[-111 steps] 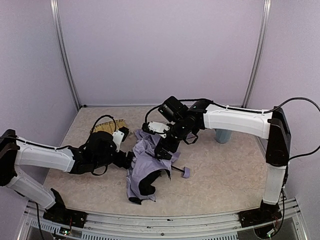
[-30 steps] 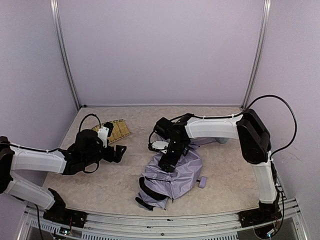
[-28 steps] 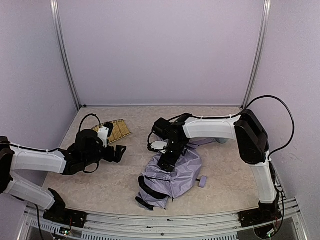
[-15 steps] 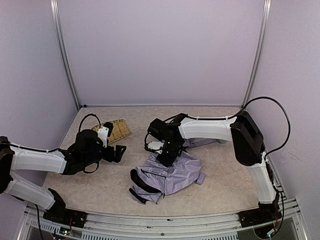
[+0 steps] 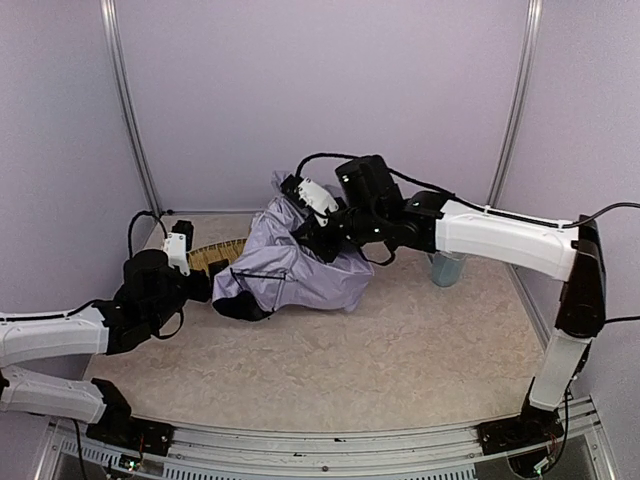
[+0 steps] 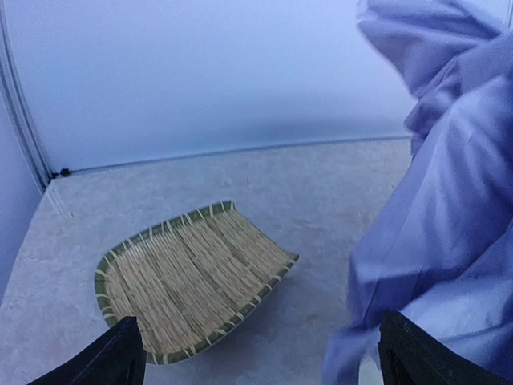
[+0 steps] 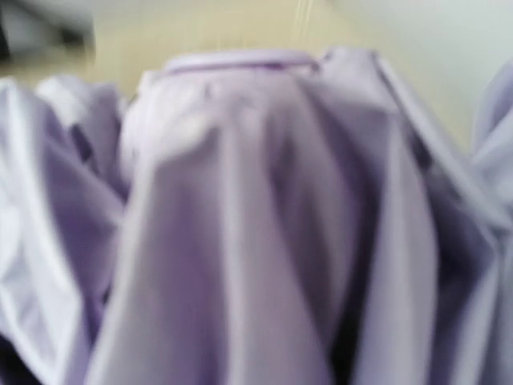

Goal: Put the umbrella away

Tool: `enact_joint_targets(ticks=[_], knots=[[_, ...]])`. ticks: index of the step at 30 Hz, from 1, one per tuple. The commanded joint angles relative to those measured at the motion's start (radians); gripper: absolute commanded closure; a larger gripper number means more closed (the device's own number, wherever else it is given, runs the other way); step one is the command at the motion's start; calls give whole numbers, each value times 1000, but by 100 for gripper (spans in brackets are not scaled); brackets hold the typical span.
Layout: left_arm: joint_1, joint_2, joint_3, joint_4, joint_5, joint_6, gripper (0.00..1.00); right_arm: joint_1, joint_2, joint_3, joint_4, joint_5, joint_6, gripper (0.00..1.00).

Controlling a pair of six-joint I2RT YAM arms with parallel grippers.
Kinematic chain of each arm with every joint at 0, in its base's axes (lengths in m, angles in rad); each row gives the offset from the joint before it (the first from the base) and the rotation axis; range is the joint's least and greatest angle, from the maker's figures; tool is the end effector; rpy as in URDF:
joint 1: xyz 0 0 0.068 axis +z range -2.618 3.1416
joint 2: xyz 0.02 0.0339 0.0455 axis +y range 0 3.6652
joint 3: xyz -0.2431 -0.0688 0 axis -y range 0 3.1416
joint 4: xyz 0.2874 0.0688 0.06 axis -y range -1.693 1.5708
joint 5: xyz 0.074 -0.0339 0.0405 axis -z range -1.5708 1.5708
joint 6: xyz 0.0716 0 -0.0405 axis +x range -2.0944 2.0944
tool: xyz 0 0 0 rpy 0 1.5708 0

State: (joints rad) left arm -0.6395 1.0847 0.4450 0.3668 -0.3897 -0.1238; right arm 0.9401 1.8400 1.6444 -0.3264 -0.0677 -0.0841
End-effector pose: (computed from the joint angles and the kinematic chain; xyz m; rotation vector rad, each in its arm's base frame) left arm 0.2633 -0.1619 0.1672 0.1991 1.8156 -0.1795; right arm 0.2935 0.4101 0.2783 -1.0881 1.8499 0.5812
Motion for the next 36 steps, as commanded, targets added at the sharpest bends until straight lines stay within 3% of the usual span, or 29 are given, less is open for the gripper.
enact_joint_targets(ticks=[1,5,9,14,19,23,31,36], knots=[[16,-94,-25,48,-125,33,1,-4,-204,-196,655,-33,-79,100],[21,-165,-23,40,-148,70,1,-5,-301,-467,1107,-46,-127,100],[26,-231,-28,63,-161,78,1,-3,-277,-699,1427,-6,-78,100],[28,-232,-36,87,-107,93,1,30,-91,-987,1750,34,-22,100],[24,-155,-9,65,-43,97,1,112,149,-1213,2107,185,-52,100],[16,-102,24,62,-30,110,1,120,177,-1306,2134,266,-20,100],[-1,-51,41,75,-5,123,1,118,56,-1277,2030,251,-133,100],[-13,-48,48,71,3,127,1,104,-218,-962,1525,173,-279,100]])
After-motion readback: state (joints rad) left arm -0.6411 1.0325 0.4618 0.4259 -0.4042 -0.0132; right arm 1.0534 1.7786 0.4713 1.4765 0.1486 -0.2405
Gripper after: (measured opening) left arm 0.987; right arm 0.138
